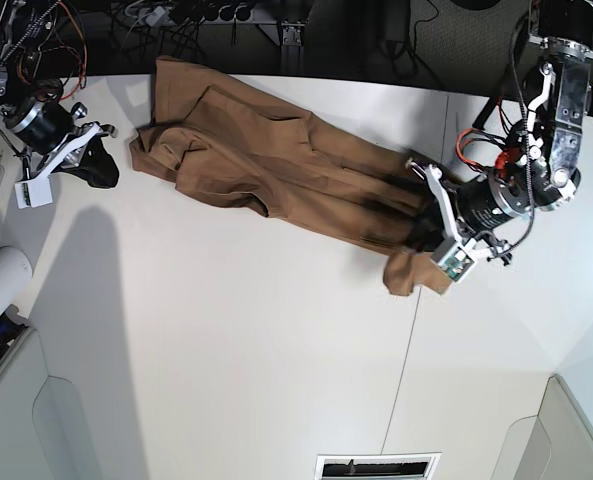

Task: Layout the t-shirt on the table in an organized manner, then fold the t-shirt properly
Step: 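Lift the strip end with the left gripper and fold it toward the right gripper, then release the fold with the left gripper and withdraw it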

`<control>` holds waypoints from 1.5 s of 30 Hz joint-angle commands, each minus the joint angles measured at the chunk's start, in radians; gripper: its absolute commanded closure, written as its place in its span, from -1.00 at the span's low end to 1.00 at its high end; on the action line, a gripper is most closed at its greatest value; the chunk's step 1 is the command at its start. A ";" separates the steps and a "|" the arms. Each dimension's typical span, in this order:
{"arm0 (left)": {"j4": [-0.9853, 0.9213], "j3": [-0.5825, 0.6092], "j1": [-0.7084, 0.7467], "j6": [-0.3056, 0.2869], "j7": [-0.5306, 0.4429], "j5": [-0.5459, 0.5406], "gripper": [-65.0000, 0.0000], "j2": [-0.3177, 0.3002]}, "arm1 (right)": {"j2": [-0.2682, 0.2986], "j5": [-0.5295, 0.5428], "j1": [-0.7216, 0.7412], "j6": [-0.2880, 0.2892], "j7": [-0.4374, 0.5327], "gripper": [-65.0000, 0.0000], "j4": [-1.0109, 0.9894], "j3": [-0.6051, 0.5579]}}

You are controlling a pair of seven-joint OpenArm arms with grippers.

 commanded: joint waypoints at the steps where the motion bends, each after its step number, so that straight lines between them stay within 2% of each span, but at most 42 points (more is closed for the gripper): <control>1: 0.016 0.013 -0.010 0.004 -0.020 -0.003 1.00 0.003 | 0.014 0.003 0.007 0.008 0.019 1.00 0.017 0.006; 5: 0.016 0.086 -0.002 0.003 -0.014 0.000 1.00 0.060 | 0.014 0.002 0.007 0.008 0.019 1.00 0.017 0.006; 9: 0.015 0.151 -0.001 0.003 -0.007 0.026 1.00 0.069 | 0.014 0.001 0.007 0.008 0.019 1.00 0.017 0.006; 15: 0.008 0.171 0.022 0.010 -0.005 0.012 0.06 0.069 | 0.014 0.005 0.007 0.007 0.019 1.00 0.017 0.006; 16: 0.008 0.171 0.027 0.025 -0.005 0.003 0.00 0.069 | 0.014 0.008 0.007 0.007 0.020 0.89 0.017 0.006; 19: 0.009 0.171 0.028 0.034 -0.018 -0.036 0.00 0.072 | 0.014 0.023 0.007 0.007 0.031 0.34 0.017 0.006; 21: 0.009 0.171 0.027 0.034 -0.040 -0.037 0.00 0.087 | 0.014 0.023 0.007 0.007 0.038 0.17 0.017 0.006; 26: 0.032 0.163 0.023 0.034 -0.050 -0.034 0.00 0.101 | 0.014 0.022 0.005 0.007 0.034 0.16 0.017 0.015; 31: 0.032 0.055 0.026 0.034 -0.050 -0.036 0.00 0.100 | 0.004 0.013 -0.019 0.006 0.014 0.10 0.009 0.016; 35: 0.032 -0.031 0.026 0.034 -0.050 -0.055 0.00 0.100 | -0.037 0.016 -0.073 0.003 0.019 -0.15 0.004 0.016; 45: -0.101 -0.050 0.028 0.034 -0.051 -0.051 0.00 0.096 | -0.136 0.035 -0.122 0.003 0.032 -0.16 0.000 0.015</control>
